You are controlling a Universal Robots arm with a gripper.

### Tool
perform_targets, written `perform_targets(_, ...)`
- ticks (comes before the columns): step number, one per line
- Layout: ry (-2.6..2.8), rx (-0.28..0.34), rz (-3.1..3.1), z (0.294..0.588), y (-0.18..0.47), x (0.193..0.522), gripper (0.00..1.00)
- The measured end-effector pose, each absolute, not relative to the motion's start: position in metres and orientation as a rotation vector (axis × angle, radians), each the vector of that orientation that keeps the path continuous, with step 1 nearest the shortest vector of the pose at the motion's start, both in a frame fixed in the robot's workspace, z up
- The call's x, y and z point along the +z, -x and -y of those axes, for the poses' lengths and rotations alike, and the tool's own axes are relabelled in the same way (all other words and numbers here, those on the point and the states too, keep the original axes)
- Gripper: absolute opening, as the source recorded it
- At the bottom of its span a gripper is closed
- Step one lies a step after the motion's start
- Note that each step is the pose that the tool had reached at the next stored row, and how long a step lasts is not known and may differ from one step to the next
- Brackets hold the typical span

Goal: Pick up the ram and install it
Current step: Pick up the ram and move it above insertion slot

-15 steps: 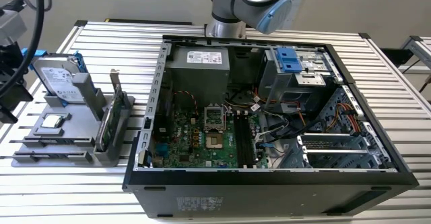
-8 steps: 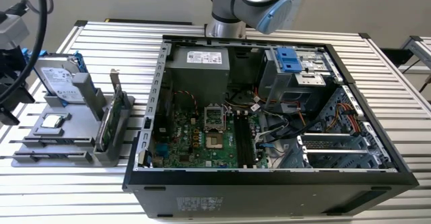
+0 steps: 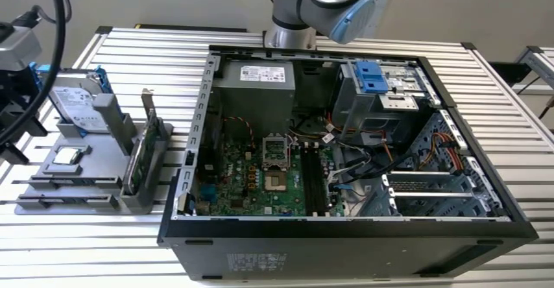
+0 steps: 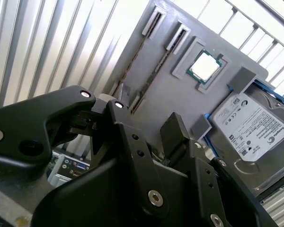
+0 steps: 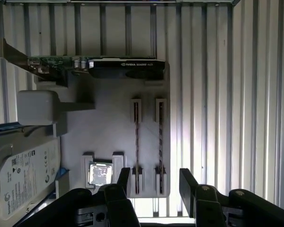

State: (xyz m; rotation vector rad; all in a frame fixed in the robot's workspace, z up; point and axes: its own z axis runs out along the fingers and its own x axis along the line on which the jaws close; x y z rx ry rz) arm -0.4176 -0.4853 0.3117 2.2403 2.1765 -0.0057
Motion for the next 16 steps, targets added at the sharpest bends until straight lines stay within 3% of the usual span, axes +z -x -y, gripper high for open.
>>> perform_targets(16, -2.239, -0.006, -2.178, 0.485, 0.418, 0.299, 1.00)
